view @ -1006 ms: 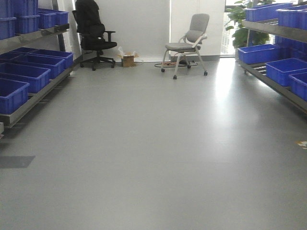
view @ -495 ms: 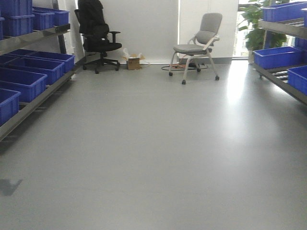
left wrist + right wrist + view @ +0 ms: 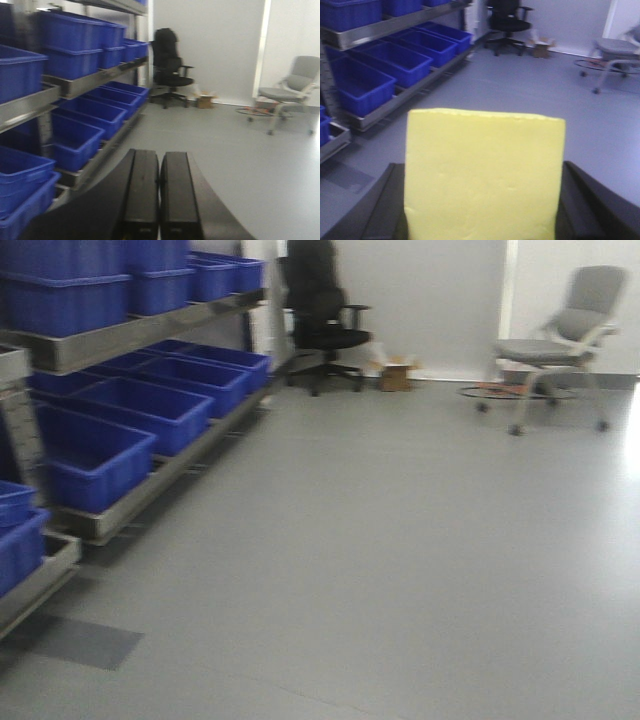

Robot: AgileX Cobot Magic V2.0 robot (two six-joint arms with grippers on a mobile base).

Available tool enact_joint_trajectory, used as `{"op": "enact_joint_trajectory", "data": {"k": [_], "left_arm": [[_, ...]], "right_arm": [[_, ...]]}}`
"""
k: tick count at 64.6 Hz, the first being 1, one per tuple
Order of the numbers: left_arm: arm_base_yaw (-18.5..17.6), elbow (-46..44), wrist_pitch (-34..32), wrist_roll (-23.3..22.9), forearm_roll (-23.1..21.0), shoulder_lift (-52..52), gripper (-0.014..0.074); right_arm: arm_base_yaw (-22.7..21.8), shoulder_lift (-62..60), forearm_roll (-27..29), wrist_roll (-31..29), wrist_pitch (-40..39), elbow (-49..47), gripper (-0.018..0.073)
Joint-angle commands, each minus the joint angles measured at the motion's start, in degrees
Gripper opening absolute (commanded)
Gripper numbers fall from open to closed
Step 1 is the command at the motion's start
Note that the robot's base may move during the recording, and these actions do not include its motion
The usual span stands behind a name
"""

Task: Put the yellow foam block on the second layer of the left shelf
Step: 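Turn the base to face the shelf of blue bins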

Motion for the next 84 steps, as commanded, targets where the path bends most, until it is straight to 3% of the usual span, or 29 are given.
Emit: {"op": "enact_joint_trajectory", "data": {"k": [1,84], "left_arm": [[-0.34,1.51,-5.14,-0.26,-0.22,-0.94,0.0136],[-0.34,1.51,-5.14,-0.26,-0.22,-0.94,0.0136]], "right_arm": [[-0.34,0.1,-0.07,-0.4,-5.02,-1.83,0.0393],[-0.34,0.1,-0.07,-0.4,-5.02,-1.83,0.0393]]}}
